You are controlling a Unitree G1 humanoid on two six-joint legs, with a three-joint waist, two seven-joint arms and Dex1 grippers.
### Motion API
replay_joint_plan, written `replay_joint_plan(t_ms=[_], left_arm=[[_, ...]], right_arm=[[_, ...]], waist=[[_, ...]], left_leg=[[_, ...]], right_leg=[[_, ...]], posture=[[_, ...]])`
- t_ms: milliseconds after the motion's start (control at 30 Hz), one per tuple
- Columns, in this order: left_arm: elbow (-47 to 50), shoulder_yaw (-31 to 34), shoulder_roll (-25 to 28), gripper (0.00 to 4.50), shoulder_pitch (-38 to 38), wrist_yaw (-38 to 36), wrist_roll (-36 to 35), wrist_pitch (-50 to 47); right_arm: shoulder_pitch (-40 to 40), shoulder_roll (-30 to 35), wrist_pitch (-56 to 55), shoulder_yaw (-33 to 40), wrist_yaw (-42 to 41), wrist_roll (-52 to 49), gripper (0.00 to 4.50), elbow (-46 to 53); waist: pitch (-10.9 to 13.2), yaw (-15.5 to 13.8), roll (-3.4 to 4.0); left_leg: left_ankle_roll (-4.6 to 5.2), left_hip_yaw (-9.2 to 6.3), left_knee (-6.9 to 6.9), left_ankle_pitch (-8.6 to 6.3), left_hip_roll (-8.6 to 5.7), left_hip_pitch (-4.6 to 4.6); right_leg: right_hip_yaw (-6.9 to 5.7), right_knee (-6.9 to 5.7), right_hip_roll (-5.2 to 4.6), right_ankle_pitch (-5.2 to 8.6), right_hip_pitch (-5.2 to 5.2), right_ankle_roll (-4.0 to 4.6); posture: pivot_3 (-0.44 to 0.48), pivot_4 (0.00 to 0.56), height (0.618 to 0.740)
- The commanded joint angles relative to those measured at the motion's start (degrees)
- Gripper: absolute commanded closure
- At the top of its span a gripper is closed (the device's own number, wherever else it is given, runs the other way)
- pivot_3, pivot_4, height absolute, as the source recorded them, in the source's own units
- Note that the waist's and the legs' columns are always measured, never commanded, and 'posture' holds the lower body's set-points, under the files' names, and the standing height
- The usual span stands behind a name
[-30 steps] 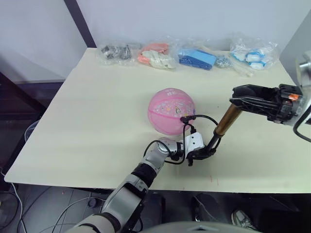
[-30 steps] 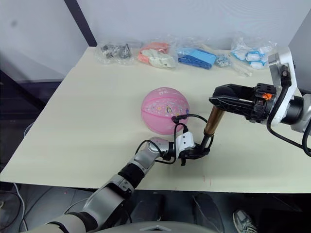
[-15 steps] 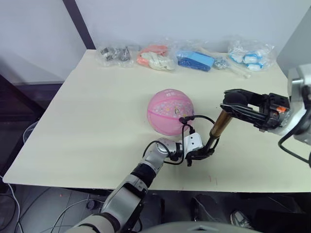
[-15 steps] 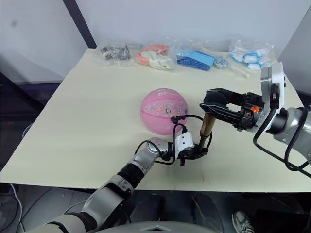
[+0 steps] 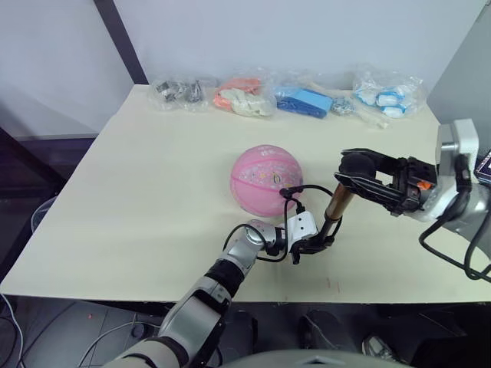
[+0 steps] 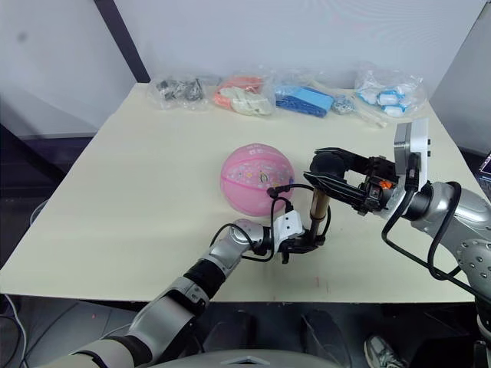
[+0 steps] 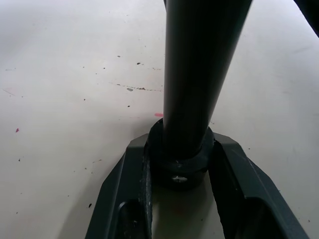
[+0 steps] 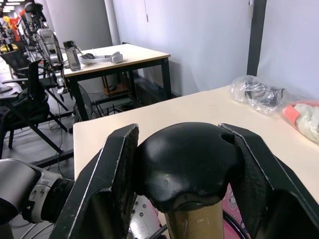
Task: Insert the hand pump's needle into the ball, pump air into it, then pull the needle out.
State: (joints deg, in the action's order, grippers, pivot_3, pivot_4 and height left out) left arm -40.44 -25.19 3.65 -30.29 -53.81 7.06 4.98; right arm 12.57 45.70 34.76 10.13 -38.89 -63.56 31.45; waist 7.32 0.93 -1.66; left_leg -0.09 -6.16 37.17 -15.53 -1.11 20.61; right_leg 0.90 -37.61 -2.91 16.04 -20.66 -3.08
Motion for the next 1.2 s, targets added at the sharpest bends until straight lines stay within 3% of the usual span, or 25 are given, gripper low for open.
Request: replay_joint_plan(t_ms=[33,867,1200], left_arm=[[-2.17,-2.39,0.72,3.4,2.54,-2.68,1.37,-1.8],[-2.96,-2.42,0.25,3.4,2.48,-2.33,1.43,-1.36],[-2.35,-2.55,0.46,3.4,2.95,-2.56,1.38,-1.72]], right_arm=[[-2.65,1.2,3.54,-3.17,3.3,8.19,2.2,-4.82],[-6.44,-3.52,7.61,-5.41,5.02,10.92,2.2,-7.65],[-0.11,-0.05,6.86,1.27,4.25,9.63,2.2,-4.57]], waist=[[-0.03,0.0,-0.01],[0.43,-0.31,0.57],[1.03,-0.31,0.94]], left_leg=[[0.0,0.0,-0.01,0.0,0.02,0.0],[0.06,-0.08,-0.11,-0.04,-0.12,0.24],[0.07,-0.13,-0.11,-0.04,-0.19,0.31]], right_leg=[[0.0,0.01,0.0,0.0,0.0,0.0],[-0.12,0.4,-0.12,-0.05,-0.04,0.06],[-0.15,0.48,-0.14,-0.03,-0.06,-0.01]], posture=[[0.0,0.15,0.74],[0.0,0.15,0.74],[0.0,0.15,0.74]])
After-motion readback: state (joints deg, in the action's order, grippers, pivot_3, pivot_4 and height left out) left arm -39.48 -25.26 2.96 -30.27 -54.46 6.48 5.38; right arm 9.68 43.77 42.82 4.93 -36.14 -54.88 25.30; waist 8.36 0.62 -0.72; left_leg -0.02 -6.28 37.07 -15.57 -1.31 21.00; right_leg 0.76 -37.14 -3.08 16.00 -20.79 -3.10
